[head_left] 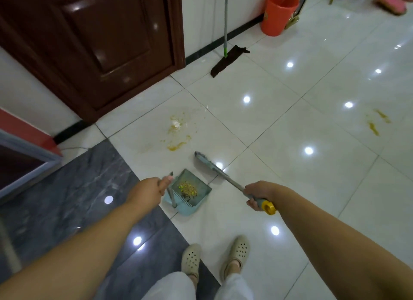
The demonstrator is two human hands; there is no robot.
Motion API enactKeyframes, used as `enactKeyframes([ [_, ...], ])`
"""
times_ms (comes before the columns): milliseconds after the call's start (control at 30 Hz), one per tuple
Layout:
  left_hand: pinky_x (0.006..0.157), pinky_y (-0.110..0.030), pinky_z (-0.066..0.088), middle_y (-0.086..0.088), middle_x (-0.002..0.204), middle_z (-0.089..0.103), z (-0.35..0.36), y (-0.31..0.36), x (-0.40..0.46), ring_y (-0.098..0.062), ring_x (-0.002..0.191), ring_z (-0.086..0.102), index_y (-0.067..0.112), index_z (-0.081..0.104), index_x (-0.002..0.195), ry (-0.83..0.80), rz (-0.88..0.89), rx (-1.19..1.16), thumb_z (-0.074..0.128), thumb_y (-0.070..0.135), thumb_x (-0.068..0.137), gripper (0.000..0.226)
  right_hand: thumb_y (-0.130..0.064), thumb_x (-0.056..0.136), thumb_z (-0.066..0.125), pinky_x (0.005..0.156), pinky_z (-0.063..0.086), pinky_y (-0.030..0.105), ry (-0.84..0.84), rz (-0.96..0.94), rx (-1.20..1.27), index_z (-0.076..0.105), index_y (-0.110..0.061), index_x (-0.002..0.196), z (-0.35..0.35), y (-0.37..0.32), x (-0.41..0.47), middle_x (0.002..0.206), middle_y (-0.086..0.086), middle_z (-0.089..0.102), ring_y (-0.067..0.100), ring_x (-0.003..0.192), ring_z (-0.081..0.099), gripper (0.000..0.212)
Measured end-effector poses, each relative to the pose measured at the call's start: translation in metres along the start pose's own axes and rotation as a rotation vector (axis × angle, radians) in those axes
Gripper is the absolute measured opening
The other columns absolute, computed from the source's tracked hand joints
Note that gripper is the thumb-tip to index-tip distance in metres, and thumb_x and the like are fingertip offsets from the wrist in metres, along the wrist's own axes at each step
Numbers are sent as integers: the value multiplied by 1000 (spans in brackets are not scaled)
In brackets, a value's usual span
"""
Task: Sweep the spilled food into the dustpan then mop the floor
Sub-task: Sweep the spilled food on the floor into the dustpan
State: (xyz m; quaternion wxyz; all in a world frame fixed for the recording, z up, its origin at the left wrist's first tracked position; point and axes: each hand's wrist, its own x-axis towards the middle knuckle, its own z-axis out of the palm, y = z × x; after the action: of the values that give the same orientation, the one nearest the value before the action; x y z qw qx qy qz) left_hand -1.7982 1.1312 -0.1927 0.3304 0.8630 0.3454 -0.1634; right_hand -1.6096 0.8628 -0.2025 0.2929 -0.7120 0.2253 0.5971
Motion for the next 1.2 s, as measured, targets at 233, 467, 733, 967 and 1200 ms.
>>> enactKeyframes([
  [233,68,-31,44,-4,62,61,-2,-7,-3,-24,68,60,15,55,66,-18,-28,-6,25,60,94,61,-13,91,57,33,40,13,-149,18,59,53,-3,101,0,0,-30,54,9,52,7,32,41,15],
  [467,74,-34,47,-9,67,63,-9,-21,-15,-28,73,63,15,53,63,17,-28,-26,27,61,94,61,-15,95,52,32,37,12,-88,-68,-15,50,-8,108,13,-11,-41,61,9,48,7,30,39,16],
  [733,76,-37,52,-17,70,66,-18,-48,-22,-30,72,64,12,54,61,76,-42,-41,32,56,95,60,-12,95,47,31,37,12,-11,-27,-80,45,0,102,46,-22,-5,67,13,49,11,25,41,14],
  [967,64,-30,43,-6,57,60,-14,-54,-23,-26,65,61,15,52,59,62,-74,-105,33,57,94,58,-14,91,59,31,40,14,-171,19,123,49,-2,100,45,-14,-9,57,12,51,10,29,41,17],
  [1200,66,-29,45,-8,58,59,-24,-56,-28,-25,63,60,14,53,61,55,-77,-97,33,56,95,58,-16,91,59,31,39,14,-120,-57,105,51,-4,104,35,-22,-22,50,11,54,9,30,40,20],
])
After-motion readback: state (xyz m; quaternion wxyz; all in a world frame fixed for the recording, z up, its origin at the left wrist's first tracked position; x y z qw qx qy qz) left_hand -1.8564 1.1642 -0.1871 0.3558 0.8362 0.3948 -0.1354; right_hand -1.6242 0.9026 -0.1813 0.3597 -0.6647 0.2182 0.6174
